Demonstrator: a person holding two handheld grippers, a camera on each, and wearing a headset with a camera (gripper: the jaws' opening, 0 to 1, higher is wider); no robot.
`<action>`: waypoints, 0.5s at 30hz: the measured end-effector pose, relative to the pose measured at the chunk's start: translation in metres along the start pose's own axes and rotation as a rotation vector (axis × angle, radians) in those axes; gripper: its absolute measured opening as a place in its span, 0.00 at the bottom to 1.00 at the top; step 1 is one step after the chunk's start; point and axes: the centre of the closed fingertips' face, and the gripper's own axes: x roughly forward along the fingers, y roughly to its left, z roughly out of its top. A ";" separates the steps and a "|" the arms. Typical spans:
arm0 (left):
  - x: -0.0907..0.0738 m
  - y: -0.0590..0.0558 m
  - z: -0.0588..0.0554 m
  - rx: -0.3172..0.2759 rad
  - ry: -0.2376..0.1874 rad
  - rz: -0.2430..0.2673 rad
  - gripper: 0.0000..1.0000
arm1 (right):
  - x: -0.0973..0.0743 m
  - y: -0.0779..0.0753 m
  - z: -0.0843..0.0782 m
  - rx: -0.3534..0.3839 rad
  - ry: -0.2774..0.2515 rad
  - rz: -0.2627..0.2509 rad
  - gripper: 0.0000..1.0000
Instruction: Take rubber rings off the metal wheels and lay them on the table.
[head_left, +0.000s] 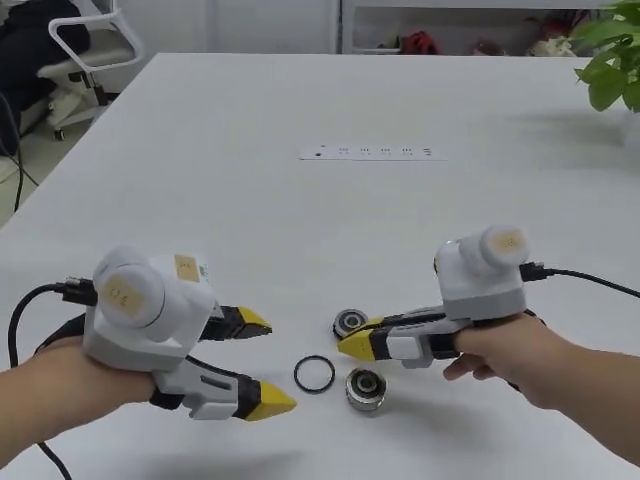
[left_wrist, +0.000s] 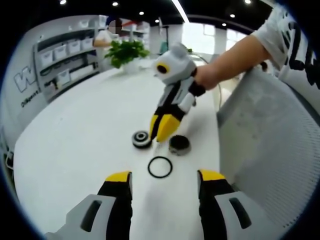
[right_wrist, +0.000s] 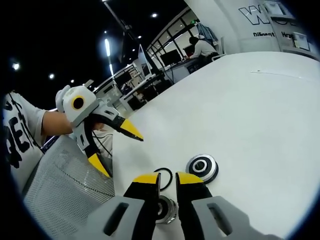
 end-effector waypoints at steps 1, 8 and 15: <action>0.000 0.001 0.000 0.000 0.000 0.000 0.53 | -0.002 -0.001 0.001 -0.002 -0.006 -0.004 0.09; -0.001 0.010 0.004 -0.014 -0.012 0.016 0.53 | -0.010 -0.009 0.008 0.005 -0.038 -0.028 0.10; 0.001 0.016 0.007 -0.018 -0.016 0.025 0.52 | -0.015 -0.014 0.010 0.000 -0.054 -0.046 0.11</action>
